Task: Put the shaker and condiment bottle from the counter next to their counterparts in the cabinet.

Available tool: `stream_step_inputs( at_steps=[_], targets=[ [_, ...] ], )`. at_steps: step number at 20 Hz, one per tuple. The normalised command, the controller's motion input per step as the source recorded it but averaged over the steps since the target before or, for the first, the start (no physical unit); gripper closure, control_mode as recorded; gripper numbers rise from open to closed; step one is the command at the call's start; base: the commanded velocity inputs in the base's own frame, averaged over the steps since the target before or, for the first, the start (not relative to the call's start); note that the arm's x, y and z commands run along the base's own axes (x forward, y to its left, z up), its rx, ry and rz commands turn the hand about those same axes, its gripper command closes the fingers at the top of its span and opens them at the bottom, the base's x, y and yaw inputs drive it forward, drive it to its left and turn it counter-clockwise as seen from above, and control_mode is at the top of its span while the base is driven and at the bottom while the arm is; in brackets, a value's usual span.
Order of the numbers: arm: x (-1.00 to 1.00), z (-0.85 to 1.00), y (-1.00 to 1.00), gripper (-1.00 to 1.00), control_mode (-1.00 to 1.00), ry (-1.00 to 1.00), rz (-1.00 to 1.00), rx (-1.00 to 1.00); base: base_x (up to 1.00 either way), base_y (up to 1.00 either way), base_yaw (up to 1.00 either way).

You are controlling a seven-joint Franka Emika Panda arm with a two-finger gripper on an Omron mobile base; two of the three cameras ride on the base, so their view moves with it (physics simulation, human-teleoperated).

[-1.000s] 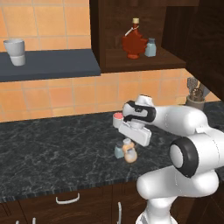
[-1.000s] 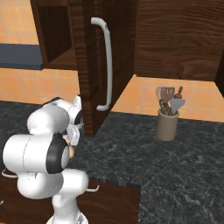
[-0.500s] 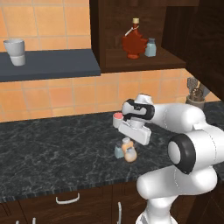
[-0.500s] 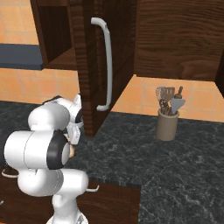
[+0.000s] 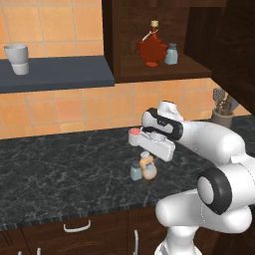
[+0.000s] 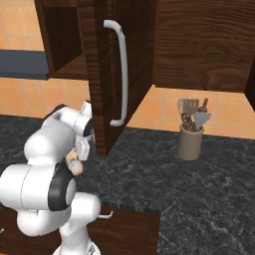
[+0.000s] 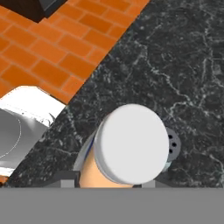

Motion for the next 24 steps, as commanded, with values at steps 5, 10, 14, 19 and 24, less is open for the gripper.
stream_step_inputs(
  at_steps=[5,10,14,19,24],
  targets=[
    [-0.17,0.64,0.0,1.0,-1.0,-0.09,0.0,0.0,0.0,0.0,0.0],
    [-0.01,0.54,0.0,1.0,-1.0,-0.09,-0.07,0.0,0.0,0.0,0.0],
    [0.0,0.29,0.0,1.0,-1.0,-0.08,-0.21,0.0,0.0,0.0,0.0],
    [0.0,0.32,0.0,1.0,-1.0,-0.05,-0.23,0.07,0.0,0.0,0.0],
    [0.0,0.41,0.0,1.0,-1.0,-0.03,-0.29,0.16,0.0,0.0,0.0]
  ],
)
